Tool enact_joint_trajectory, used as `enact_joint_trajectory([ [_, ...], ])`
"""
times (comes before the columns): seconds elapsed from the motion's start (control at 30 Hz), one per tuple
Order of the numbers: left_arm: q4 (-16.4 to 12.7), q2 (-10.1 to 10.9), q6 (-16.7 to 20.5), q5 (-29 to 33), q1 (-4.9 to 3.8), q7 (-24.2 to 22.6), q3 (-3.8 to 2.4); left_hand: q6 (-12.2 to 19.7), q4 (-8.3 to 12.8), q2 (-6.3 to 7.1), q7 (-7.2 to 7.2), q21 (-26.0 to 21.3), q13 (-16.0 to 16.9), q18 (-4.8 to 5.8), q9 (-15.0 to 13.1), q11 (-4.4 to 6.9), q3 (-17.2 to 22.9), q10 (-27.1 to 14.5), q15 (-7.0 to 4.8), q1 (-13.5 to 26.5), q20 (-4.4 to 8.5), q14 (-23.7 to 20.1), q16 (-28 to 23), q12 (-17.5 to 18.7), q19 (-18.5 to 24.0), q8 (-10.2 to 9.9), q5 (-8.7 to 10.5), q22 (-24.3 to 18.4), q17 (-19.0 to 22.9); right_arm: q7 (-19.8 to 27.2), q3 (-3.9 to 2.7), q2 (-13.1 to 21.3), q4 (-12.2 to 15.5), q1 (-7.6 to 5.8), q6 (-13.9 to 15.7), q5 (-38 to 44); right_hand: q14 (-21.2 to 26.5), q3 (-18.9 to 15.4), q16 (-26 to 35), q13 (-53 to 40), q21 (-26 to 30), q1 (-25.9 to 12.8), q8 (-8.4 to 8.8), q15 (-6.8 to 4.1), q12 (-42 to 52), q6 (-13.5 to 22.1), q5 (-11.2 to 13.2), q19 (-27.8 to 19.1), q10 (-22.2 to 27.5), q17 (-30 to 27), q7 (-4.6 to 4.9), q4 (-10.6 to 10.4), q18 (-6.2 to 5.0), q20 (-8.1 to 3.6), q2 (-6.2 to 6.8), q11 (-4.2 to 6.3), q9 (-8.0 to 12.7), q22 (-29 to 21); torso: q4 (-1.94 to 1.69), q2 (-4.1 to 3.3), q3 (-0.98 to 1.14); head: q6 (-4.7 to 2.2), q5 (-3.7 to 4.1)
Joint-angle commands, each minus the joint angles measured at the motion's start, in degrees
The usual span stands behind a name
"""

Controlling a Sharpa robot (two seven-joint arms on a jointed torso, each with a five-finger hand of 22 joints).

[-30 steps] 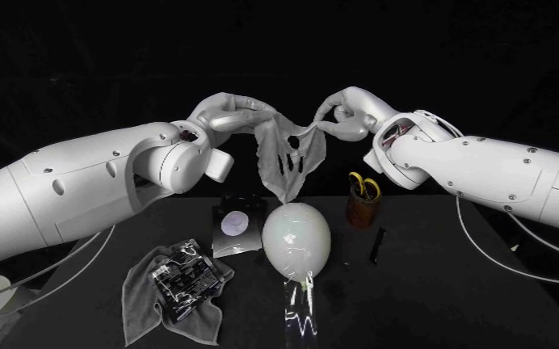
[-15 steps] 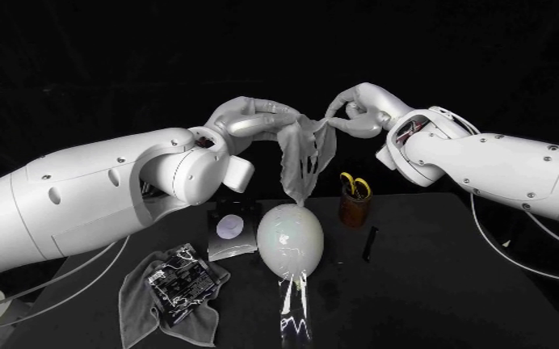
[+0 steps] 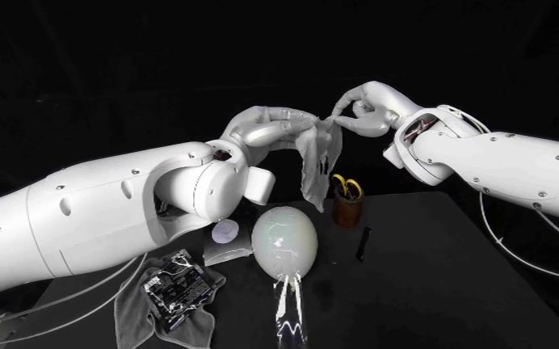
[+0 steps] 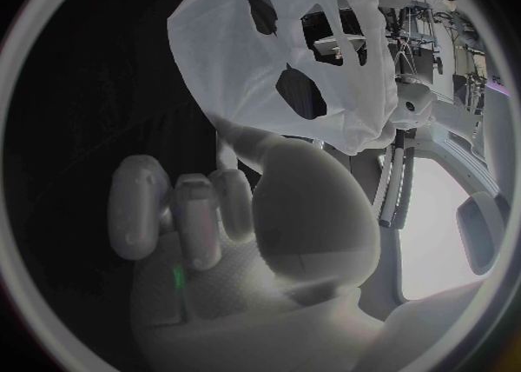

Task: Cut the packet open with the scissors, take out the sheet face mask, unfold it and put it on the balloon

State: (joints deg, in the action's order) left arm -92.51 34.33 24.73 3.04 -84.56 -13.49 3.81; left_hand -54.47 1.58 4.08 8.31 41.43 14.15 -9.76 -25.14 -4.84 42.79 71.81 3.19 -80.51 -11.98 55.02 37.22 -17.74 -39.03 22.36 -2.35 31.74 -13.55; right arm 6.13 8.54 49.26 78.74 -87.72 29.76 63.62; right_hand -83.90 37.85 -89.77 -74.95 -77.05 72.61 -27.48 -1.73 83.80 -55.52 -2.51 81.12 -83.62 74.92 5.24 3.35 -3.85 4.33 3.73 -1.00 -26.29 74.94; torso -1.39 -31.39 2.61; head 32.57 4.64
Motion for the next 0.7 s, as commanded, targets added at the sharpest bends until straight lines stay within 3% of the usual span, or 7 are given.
enact_joint_trajectory([
  [0.03, -0.7, -0.4, 3.4, 4.9, 1.17, -3.4, 0.19, -1.0, 0.5, -0.18, 0.48, 0.2, -0.1, -0.75, -4.0, 0.06, 0.8, 0.2, 0.08, 0.4, -0.05, 0.4, 0.2, 0.3, -0.4, 0.1, -0.37, -0.1, 0.0, 0.9, 0.33, 0.6, 1.1, -0.08, -0.7, 1.0, -6.1, 0.3, -0.2, -9.8, -0.2, 0.0, -0.24, -0.4, 0.4, -0.3, -0.3, 0.5, -2.1, 15.1, 0.03, -0.2, 0.74, -0.09, -0.49, -0.07, -5.2, 10.9, 0.11, 0.29, 0.1, 0.2, 0.49],
  [0.3, -2.3, -1.3, 4.2, 6.6, 6.05, -4.4, 0.98, -1.1, 0.4, -0.13, 0.46, 0.1, -0.2, -0.73, -4.1, 0.07, 0.9, 0.2, 0.08, 0.5, -0.02, 0.4, 0.1, 0.4, -0.4, 0.1, -0.37, -0.1, 0.0, 0.9, 1.36, 1.4, 3.1, 0.58, -1.3, 2.0, -6.1, 0.3, -0.2, -9.8, -0.1, 0.0, -0.24, -0.4, 0.4, -0.3, -0.3, 0.4, -2.1, 15.1, 0.03, -0.2, 0.73, -0.09, -0.49, -0.07, -5.2, 10.9, 0.03, 0.23, 0.09, 0.86, 1.28],
  [0.43, -3.2, -1.6, 4.8, 6.8, 8.44, -4.9, 1.28, -1.1, 0.4, -0.13, 0.46, 0.1, -0.2, -0.73, -4.1, 0.07, 0.9, 0.2, 0.08, 0.5, -0.02, 0.4, 0.1, 0.4, -0.4, 0.1, -0.37, -0.1, 0.0, 0.8, 1.61, 1.6, 3.5, 1.16, -1.4, 2.4, -6.1, 0.3, -0.2, -9.8, -0.1, 0.0, -0.25, -0.4, 0.3, -0.3, -0.3, 0.4, -2.0, 15.1, 0.03, -0.2, 0.71, -0.09, -0.49, -0.07, -5.2, 10.9, 0.08, 0.17, 0.1, 1.63, 1.52],
  [0.7, -5.1, -1.7, 5.9, 7.0, 11.25, -5.5, 1.73, -1.1, 0.4, -0.08, 0.43, 0.1, -0.2, -0.71, -4.2, 0.08, 1.0, 0.3, 0.08, 0.6, -0.01, 0.4, 0.1, 0.5, -0.5, 0.1, -0.37, -0.1, 0.0, 1.0, 1.79, 2.1, 3.9, 2.31, -2.1, 3.0, -6.1, 0.4, -0.2, -9.8, -0.1, 0.0, -0.28, -0.4, 0.3, -0.3, -0.3, 0.4, -2.0, 15.1, 0.02, -0.2, 0.71, -0.1, -0.49, -0.06, -5.2, 10.9, 0.01, 0.26, 0.07, 3.31, 1.91],
])
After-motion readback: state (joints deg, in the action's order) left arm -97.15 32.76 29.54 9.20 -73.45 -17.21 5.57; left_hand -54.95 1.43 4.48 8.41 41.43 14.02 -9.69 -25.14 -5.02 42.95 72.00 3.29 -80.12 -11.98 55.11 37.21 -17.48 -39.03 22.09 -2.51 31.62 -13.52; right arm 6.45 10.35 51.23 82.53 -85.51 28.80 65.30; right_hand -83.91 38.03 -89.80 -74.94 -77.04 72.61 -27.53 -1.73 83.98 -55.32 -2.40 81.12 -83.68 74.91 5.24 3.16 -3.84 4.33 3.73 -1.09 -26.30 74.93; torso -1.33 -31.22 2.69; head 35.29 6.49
